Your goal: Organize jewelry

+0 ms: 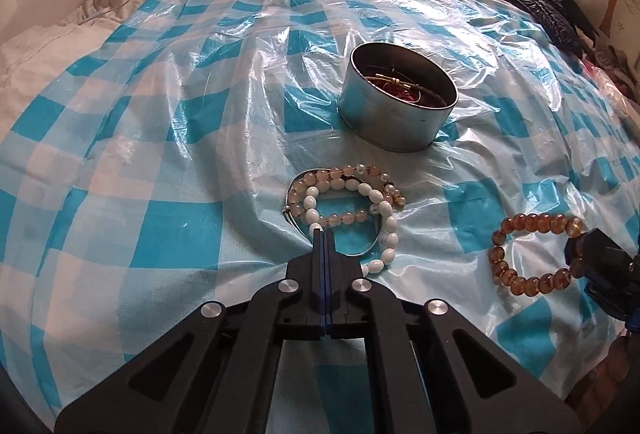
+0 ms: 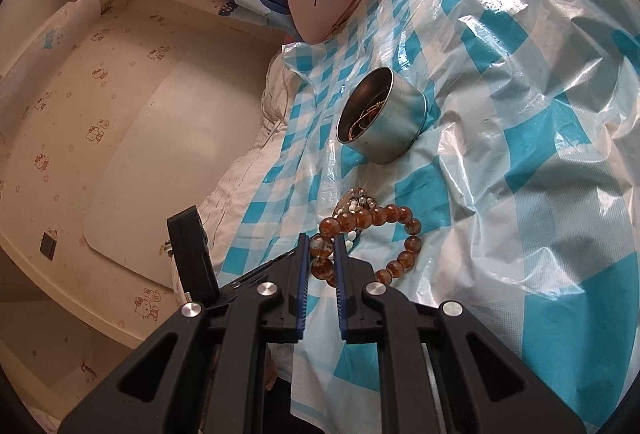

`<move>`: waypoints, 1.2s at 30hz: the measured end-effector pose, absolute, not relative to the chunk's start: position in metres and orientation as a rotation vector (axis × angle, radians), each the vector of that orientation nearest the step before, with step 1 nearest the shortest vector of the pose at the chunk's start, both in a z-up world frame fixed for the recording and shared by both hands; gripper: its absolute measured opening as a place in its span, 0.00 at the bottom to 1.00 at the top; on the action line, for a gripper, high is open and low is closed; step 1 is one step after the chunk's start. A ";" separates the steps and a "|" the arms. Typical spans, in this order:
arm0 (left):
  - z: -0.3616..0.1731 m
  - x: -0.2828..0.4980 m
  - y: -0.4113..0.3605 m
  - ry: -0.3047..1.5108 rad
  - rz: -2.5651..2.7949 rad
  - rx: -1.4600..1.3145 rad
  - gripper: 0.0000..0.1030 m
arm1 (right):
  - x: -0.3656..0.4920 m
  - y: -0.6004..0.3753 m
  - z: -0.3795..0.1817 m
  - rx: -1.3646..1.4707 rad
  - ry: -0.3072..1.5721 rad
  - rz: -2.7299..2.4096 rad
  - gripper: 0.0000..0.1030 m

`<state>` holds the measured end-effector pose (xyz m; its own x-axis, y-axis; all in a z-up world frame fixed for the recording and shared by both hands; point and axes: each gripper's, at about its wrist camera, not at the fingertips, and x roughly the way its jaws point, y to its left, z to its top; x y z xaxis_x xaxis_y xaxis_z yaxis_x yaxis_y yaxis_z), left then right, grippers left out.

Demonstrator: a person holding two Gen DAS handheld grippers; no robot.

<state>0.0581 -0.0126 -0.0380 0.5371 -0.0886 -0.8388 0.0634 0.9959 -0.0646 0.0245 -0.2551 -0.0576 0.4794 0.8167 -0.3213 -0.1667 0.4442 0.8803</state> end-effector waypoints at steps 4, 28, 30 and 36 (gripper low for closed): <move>-0.022 0.043 0.000 0.928 -0.157 -0.120 0.00 | 0.026 -0.255 -0.059 0.913 0.856 0.722 0.12; -0.047 0.069 -0.025 1.013 -0.084 0.074 0.26 | 0.029 -0.254 -0.064 0.935 0.879 0.732 0.13; -0.049 0.069 -0.027 1.019 -0.086 0.084 0.28 | 0.028 -0.254 -0.064 0.939 0.873 0.733 0.13; -0.048 0.071 -0.013 1.033 -0.085 0.016 0.06 | 0.027 -0.257 -0.065 0.945 0.867 0.734 0.13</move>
